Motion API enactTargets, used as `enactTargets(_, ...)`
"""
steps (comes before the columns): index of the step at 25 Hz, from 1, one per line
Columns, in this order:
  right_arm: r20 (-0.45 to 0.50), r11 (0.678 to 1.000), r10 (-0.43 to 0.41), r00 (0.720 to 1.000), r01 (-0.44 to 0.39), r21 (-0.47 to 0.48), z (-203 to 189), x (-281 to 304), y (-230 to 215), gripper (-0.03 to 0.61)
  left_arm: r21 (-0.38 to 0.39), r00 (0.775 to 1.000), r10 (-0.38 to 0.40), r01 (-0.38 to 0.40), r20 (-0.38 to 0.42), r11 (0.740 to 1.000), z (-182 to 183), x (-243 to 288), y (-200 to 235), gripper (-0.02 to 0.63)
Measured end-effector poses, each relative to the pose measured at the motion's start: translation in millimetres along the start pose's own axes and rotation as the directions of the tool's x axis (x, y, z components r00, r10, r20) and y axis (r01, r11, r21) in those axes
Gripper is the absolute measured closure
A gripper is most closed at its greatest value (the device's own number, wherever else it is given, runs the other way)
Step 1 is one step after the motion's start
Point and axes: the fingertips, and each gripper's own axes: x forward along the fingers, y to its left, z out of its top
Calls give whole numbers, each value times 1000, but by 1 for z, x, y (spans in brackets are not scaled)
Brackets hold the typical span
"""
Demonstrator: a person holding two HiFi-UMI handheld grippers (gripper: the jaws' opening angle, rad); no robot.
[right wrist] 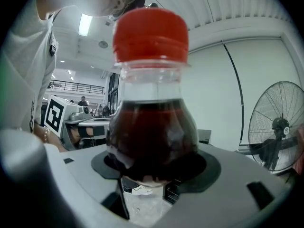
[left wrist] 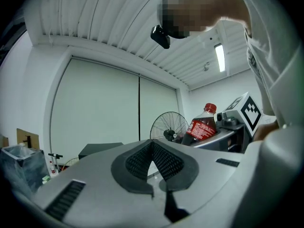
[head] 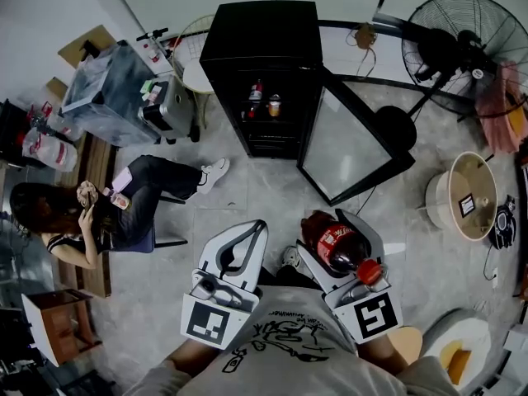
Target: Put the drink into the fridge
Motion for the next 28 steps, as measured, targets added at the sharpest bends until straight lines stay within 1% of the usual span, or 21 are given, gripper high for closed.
enactTargets(10,0,1000,15,1000,-15,-1,1,20,-18,267,12,1000,20,-20,-6,1000,-1,20,15,592)
enactTargets(16,2,1000,8,1000,-8,-13,3,41,-23,266,6,1000,15,-15,10,1000,-6,32,34,592)
enactTargets(22,-6,1000,11,1000,-11,-25,11,81,-34,267,10,1000,15,-15,18,1000,-5,50,71,592)
enactTargets(28,-19,999,34,999,-35,-40,18,139,-38,267,4,999,33,-33,8,999,-14,63,125,592)
